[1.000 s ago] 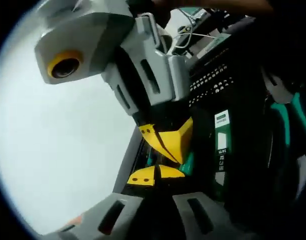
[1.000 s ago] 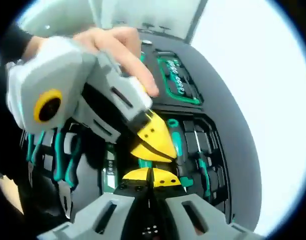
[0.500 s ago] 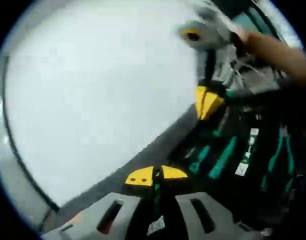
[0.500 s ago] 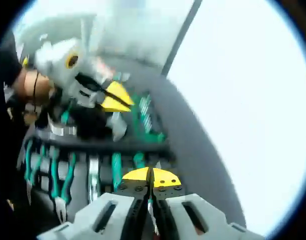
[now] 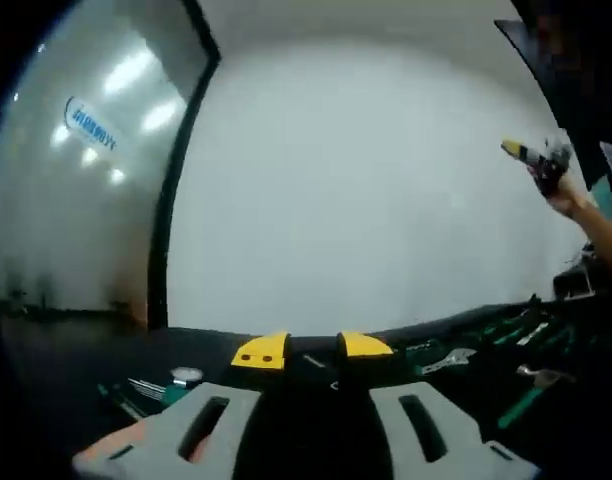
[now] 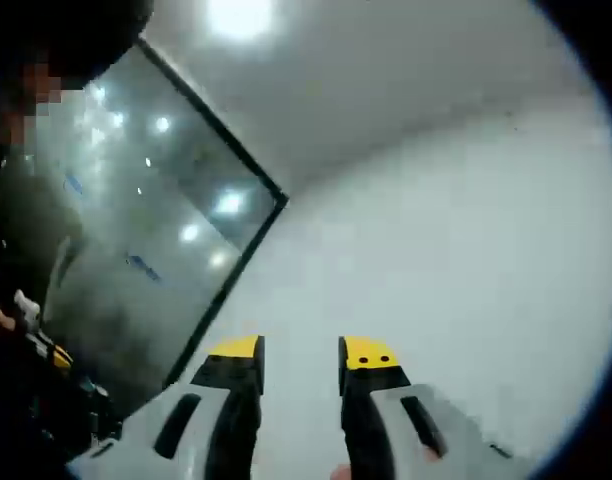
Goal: Pick up the tools and put them into their designated positions in the toolbox.
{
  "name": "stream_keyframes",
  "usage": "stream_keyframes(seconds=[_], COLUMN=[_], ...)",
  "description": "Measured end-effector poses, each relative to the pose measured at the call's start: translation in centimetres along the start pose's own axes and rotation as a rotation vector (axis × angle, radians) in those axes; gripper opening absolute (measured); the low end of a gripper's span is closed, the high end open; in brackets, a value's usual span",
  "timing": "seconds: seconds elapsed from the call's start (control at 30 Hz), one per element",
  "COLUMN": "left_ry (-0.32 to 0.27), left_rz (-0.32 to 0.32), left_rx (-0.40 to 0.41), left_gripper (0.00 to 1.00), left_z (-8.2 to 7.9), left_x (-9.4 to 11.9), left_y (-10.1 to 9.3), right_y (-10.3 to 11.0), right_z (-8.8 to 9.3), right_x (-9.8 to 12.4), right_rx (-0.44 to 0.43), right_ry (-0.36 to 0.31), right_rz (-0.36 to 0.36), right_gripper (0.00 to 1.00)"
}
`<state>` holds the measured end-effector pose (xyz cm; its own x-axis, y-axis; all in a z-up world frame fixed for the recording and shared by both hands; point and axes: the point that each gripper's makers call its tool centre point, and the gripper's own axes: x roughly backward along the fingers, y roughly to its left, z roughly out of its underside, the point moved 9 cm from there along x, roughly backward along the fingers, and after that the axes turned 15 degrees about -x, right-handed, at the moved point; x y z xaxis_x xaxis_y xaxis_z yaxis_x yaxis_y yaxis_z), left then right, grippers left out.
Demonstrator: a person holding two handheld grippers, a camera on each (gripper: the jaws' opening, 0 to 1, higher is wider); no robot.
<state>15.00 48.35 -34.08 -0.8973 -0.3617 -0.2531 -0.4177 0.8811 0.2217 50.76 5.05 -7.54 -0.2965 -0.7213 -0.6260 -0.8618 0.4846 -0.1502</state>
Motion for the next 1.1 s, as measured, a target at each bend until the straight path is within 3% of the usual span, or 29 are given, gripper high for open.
stream_keyframes(seconds=[0.07,0.17,0.2,0.23,0.3,0.37,0.47,0.5,0.57,0.67,0.7,0.73,0.77,0.8,0.83,0.9,1.0,1.03,1.1], left_ry=[-0.058,-0.027,-0.046,-0.069,-0.059,-0.049,-0.061,-0.057,-0.044,-0.030,-0.025,-0.018,-0.011,-0.006,-0.001,-0.003,0.000,-0.002,-0.006], left_rz=[-0.012,-0.017,-0.034,-0.043,-0.092,-0.134,-0.149,-0.146,-0.140,-0.124,-0.121,-0.122,-0.123,-0.126,-0.128,-0.138,-0.147,-0.148,-0.146], left_rx=[0.072,0.156,0.173,0.205,0.259,0.268,0.285,0.285,0.266,0.236,0.229,0.223,0.221,0.221,0.222,0.224,0.230,0.231,0.234], left_gripper=[0.13,0.13,0.13,0.13,0.13,0.13,0.13,0.13,0.13,0.13,0.13,0.13,0.13,0.12,0.12,0.12,0.11,0.11,0.11], left_z=[-0.2,0.3,0.3,0.2,0.5,1.0,0.9,0.9,0.8,0.8,0.8,0.9,1.0,1.0,0.9,1.0,1.2,1.2,1.3], left_x=[0.0,0.3,0.5,0.7,1.0,1.1,1.4,1.3,1.3,1.1,1.1,1.0,1.0,1.0,1.1,1.1,1.1,1.1,1.1], left_y=[0.4,1.1,1.5,2.0,2.7,3.9,4.1,3.9,3.4,3.0,2.9,3.0,3.0,2.9,2.8,3.0,3.5,3.6,3.7], right_y=[-1.4,-3.9,-4.2,-4.9,-7.5,-9.2,-12.3,-13.3,-14.0,-14.3,-13.9,-13.9,-14.5,-14.6,-14.4,-14.1,-12.8,-12.5,-12.4], right_z=[0.3,2.1,2.4,2.7,3.6,4.3,6.8,8.3,10.6,14.1,15.5,16.6,16.8,17.1,17.7,19.4,21.3,21.6,22.2], right_x=[0.2,1.2,1.8,2.1,3.3,4.8,6.8,7.7,9.0,11.8,13.0,13.6,13.3,13.4,13.8,15.2,16.0,16.0,15.7], right_rx=[0.069,0.170,0.252,0.278,0.215,0.136,-0.103,-0.218,-0.329,-0.351,-0.453,-0.570,-0.595,-0.617,-0.632,-0.600,-0.731,-0.737,-0.741], right_ry=[0.124,0.386,0.418,0.416,0.508,0.527,0.596,0.627,0.696,0.812,0.890,0.909,0.884,0.851,0.869,1.017,1.092,1.125,1.114], right_rz=[0.094,0.283,0.332,0.374,0.507,0.632,0.764,0.817,0.848,0.935,1.003,1.114,1.132,1.141,1.131,1.170,1.167,1.160,1.197], right_gripper=[0.29,0.30,0.29,0.28,0.24,0.24,0.25,0.27,0.25,0.25,0.27,0.33,0.39,0.37,0.33,0.29,0.30,0.32,0.39])
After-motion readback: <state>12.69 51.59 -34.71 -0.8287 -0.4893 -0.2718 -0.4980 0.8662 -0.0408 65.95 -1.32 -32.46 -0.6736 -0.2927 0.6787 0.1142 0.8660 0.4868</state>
